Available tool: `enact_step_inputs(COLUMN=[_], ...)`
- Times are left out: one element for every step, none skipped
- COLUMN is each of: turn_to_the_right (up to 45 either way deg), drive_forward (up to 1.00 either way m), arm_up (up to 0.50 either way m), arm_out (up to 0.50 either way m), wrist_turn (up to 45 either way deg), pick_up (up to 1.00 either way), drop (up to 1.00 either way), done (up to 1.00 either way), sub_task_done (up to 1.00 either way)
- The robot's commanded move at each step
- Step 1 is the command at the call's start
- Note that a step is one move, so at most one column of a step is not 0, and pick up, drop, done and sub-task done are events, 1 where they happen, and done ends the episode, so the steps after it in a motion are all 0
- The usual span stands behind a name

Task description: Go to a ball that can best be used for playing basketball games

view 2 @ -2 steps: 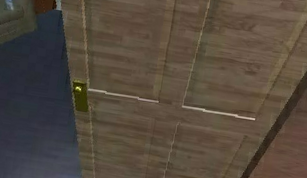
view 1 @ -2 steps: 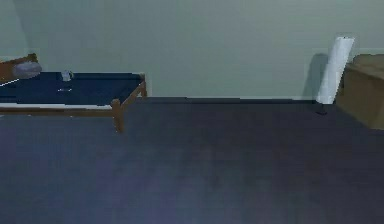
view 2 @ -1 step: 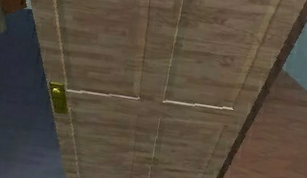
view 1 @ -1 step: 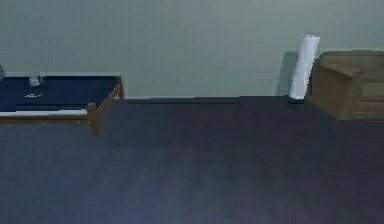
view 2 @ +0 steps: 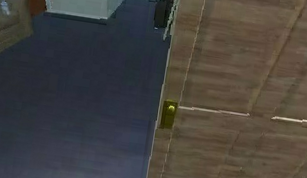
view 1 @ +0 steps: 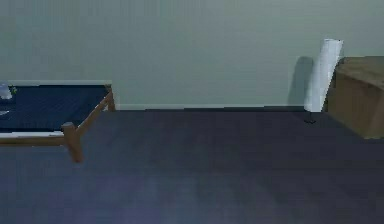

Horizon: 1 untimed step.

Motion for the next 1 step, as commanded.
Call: enact_step_inputs(turn_to_the_right=[45.0], drive_forward=[0.0], arm_up=[0.0], arm_out=[0.0], wrist_turn=[0.0], pick_up=[0.0], drop=[0.0], done=[0.0], sub_task_done=[0.0])
